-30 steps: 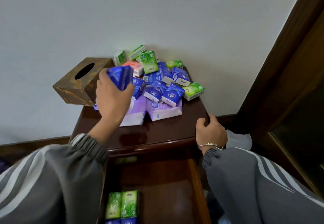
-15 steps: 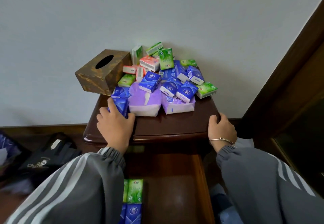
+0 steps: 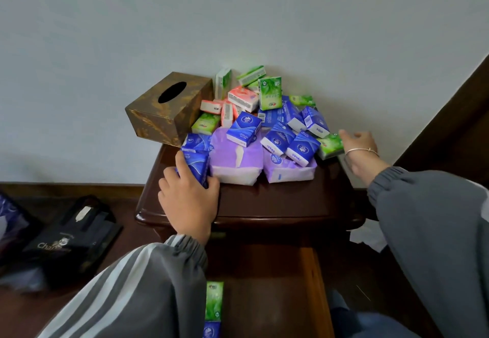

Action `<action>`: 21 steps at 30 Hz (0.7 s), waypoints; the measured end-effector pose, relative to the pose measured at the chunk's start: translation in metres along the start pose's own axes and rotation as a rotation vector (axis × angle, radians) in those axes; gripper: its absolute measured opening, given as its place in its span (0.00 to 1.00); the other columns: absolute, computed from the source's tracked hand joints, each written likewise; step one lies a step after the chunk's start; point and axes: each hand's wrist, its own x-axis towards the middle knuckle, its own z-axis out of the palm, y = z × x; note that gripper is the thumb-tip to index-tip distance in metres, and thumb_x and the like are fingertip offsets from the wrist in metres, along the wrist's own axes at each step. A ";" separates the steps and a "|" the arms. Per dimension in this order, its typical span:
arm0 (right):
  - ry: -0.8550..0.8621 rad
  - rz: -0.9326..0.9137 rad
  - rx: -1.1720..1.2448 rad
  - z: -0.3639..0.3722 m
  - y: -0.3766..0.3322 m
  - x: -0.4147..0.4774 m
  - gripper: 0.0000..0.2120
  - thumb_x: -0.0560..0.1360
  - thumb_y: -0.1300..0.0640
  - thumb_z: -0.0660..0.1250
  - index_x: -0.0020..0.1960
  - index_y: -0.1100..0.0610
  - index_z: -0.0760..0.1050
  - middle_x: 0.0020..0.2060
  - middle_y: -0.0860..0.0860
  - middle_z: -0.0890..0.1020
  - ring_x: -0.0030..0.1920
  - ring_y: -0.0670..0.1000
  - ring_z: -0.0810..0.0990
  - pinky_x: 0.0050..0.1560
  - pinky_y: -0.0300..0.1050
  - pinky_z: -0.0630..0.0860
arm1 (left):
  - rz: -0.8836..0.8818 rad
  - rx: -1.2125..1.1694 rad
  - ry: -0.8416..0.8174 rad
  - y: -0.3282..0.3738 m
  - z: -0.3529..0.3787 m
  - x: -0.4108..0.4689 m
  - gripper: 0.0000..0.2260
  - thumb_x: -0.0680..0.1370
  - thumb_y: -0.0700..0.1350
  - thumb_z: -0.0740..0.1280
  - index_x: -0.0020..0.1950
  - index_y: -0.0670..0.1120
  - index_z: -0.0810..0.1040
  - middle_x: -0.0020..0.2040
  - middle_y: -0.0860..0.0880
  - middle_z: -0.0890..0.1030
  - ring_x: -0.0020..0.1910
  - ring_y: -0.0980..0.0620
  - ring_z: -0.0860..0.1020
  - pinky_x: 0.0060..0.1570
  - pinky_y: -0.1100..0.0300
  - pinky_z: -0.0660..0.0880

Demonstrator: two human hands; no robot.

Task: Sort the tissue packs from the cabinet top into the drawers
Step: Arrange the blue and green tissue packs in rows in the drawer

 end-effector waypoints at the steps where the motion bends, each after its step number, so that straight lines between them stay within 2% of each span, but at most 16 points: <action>1: -0.046 0.075 0.085 0.004 0.002 0.006 0.25 0.71 0.50 0.70 0.61 0.65 0.74 0.53 0.58 0.79 0.53 0.55 0.78 0.52 0.50 0.73 | -0.001 0.000 0.001 0.000 0.001 0.000 0.35 0.68 0.55 0.68 0.71 0.43 0.63 0.51 0.39 0.74 0.47 0.37 0.74 0.41 0.48 0.72; 3: -0.132 0.164 0.251 0.011 0.007 0.014 0.20 0.70 0.59 0.73 0.58 0.68 0.75 0.56 0.59 0.79 0.50 0.54 0.78 0.50 0.50 0.74 | -0.003 0.001 0.005 0.000 0.001 0.000 0.35 0.68 0.55 0.68 0.71 0.43 0.63 0.51 0.39 0.74 0.47 0.37 0.74 0.42 0.48 0.72; 5: -0.161 0.189 0.344 0.012 0.011 0.017 0.08 0.69 0.67 0.72 0.47 0.65 0.76 0.59 0.63 0.78 0.45 0.55 0.78 0.51 0.49 0.76 | -0.004 0.005 0.001 0.000 0.001 0.000 0.35 0.68 0.55 0.69 0.71 0.43 0.63 0.52 0.39 0.74 0.48 0.38 0.74 0.43 0.48 0.73; 6: -0.158 0.201 0.381 0.010 0.011 0.015 0.06 0.69 0.69 0.71 0.41 0.62 0.74 0.60 0.63 0.77 0.42 0.54 0.78 0.48 0.47 0.77 | -0.004 0.006 -0.001 0.000 0.000 0.000 0.35 0.69 0.56 0.69 0.71 0.44 0.62 0.53 0.39 0.74 0.49 0.38 0.74 0.43 0.48 0.73; 8: -0.143 0.194 0.445 0.006 0.012 0.013 0.14 0.70 0.71 0.69 0.36 0.56 0.68 0.61 0.64 0.76 0.43 0.54 0.77 0.41 0.40 0.74 | -0.007 0.007 -0.005 0.000 0.000 -0.001 0.35 0.69 0.56 0.68 0.72 0.44 0.62 0.54 0.39 0.74 0.50 0.38 0.74 0.45 0.48 0.73; 11: -0.151 0.194 0.472 -0.005 0.011 0.008 0.15 0.71 0.70 0.68 0.37 0.53 0.67 0.62 0.62 0.76 0.45 0.53 0.77 0.36 0.35 0.71 | -0.010 0.009 -0.007 0.000 0.000 -0.001 0.35 0.70 0.56 0.69 0.72 0.44 0.61 0.55 0.39 0.74 0.51 0.38 0.73 0.46 0.47 0.73; 15: -0.198 0.225 0.573 -0.020 0.010 0.004 0.13 0.74 0.70 0.66 0.39 0.55 0.67 0.62 0.61 0.76 0.39 0.51 0.77 0.49 0.44 0.75 | -0.011 0.007 -0.003 0.000 0.000 0.000 0.35 0.70 0.56 0.69 0.72 0.45 0.60 0.57 0.38 0.74 0.53 0.38 0.73 0.47 0.46 0.73; 18: -0.222 0.236 0.590 -0.027 0.008 0.000 0.12 0.74 0.69 0.65 0.39 0.55 0.67 0.56 0.59 0.77 0.48 0.53 0.77 0.57 0.47 0.74 | -0.009 0.003 0.000 -0.001 0.000 0.000 0.35 0.70 0.56 0.69 0.72 0.45 0.60 0.57 0.38 0.74 0.54 0.38 0.74 0.48 0.46 0.74; 19: -0.221 0.236 0.596 -0.029 0.008 -0.001 0.12 0.74 0.69 0.65 0.40 0.54 0.68 0.53 0.58 0.77 0.48 0.52 0.77 0.57 0.48 0.74 | -0.010 0.002 0.002 0.000 0.000 0.000 0.35 0.70 0.56 0.69 0.72 0.45 0.60 0.57 0.38 0.74 0.54 0.38 0.74 0.48 0.46 0.74; 21: -0.227 0.236 0.622 -0.034 0.008 -0.001 0.11 0.75 0.67 0.64 0.40 0.54 0.69 0.47 0.54 0.78 0.42 0.50 0.78 0.51 0.48 0.75 | -0.010 -0.005 0.003 0.000 0.000 0.000 0.35 0.70 0.55 0.69 0.72 0.45 0.60 0.57 0.38 0.74 0.53 0.37 0.74 0.48 0.46 0.74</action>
